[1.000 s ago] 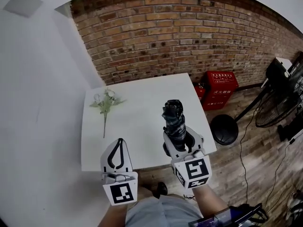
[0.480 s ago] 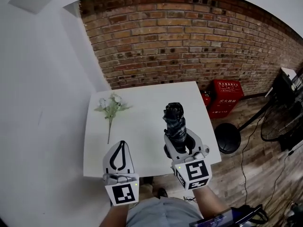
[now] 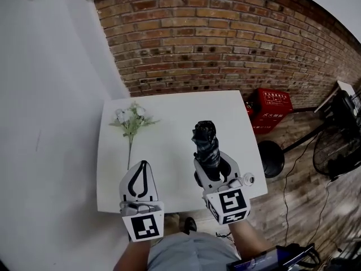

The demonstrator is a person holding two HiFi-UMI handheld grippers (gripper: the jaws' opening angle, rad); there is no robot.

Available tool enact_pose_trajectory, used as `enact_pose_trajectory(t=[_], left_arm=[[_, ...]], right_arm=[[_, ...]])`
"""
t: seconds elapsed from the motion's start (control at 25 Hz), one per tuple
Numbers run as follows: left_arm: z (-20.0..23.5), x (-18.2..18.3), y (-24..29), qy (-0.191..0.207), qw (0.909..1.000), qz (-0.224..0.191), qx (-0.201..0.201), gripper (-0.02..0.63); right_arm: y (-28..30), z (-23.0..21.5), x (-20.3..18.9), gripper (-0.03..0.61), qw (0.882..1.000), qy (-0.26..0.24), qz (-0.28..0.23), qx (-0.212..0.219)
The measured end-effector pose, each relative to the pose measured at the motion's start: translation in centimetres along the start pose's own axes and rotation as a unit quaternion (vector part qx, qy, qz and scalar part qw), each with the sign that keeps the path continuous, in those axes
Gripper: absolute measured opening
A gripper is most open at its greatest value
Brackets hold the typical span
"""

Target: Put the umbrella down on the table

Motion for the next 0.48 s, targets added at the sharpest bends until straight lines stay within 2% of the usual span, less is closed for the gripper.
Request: enact_pose_trajectory(t=[0.48], left_arm=[[1.1, -4.6, 2.7, -0.004, 0.9989, 0.044, -0.018, 0.009]], right_arm=[[4.3, -0.2, -5.1, 0.196, 0.997, 0.024, 0.072, 0.0]])
Point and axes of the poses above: the fingertips, and each gripper's own axes: y forward along the fingers, z to its left, x out of its top, the point moved 6 cm from there along -y, backward along the fingers, and after that the axes turned 12 degrees about x, right-handed, at the moved point
